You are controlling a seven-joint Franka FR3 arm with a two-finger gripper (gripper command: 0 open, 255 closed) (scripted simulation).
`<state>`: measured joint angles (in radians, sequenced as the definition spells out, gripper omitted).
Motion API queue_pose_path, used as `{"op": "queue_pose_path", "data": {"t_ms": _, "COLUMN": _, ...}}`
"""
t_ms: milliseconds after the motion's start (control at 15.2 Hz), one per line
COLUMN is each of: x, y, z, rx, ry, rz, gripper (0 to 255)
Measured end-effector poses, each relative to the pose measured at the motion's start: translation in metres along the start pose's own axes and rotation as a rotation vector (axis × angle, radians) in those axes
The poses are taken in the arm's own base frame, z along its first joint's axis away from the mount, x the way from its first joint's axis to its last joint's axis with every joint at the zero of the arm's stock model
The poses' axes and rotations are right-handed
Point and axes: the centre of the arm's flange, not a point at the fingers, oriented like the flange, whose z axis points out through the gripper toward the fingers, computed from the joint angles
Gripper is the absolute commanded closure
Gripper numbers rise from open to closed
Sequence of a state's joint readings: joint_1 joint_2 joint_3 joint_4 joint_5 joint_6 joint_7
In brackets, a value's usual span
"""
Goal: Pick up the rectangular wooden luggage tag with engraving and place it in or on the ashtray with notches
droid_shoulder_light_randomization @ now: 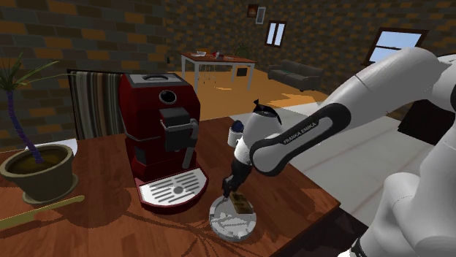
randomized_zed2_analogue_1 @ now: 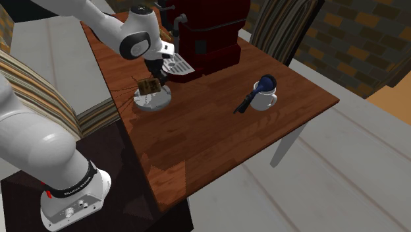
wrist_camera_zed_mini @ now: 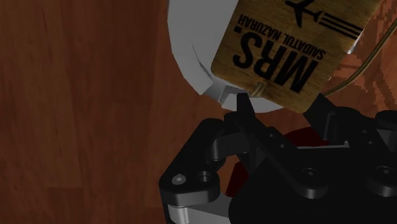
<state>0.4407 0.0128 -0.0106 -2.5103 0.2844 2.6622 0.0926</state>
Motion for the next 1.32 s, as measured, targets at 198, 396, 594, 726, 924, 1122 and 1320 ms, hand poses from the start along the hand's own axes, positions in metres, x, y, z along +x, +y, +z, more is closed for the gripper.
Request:
{"op": "queue_pose_path", "data": {"t_ms": 198, "x": -0.002, "y": 0.004, "z": 0.016, "rx": 0.0, "ry": 0.0, "rz": 0.0, "gripper": 255}}
{"op": "queue_pose_path", "data": {"t_ms": 396, "x": -0.004, "y": 0.006, "z": 0.031, "rx": 0.0, "ry": 0.0, "rz": 0.0, "gripper": 255}}
{"op": "queue_pose_path", "data": {"t_ms": 594, "x": -0.006, "y": 0.009, "z": 0.045, "rx": 0.0, "ry": 0.0, "rz": 0.0, "gripper": 255}}
{"op": "queue_pose_path", "data": {"t_ms": 726, "x": -0.006, "y": 0.009, "z": 0.047, "rx": 0.0, "ry": 0.0, "rz": 0.0, "gripper": 255}}
{"op": "queue_pose_path", "data": {"t_ms": 924, "x": -0.006, "y": 0.009, "z": 0.048, "rx": 0.0, "ry": 0.001, "rz": 0.0, "gripper": 255}}
{"op": "queue_pose_path", "data": {"t_ms": 1122, "x": -0.006, "y": 0.009, "z": 0.048, "rx": 0.0, "ry": 0.001, "rz": 0.0, "gripper": 0}}
{"op": "queue_pose_path", "data": {"t_ms": 1320, "x": -0.006, "y": 0.009, "z": 0.048, "rx": 0.0, "ry": 0.001, "rz": 0.0, "gripper": 0}}
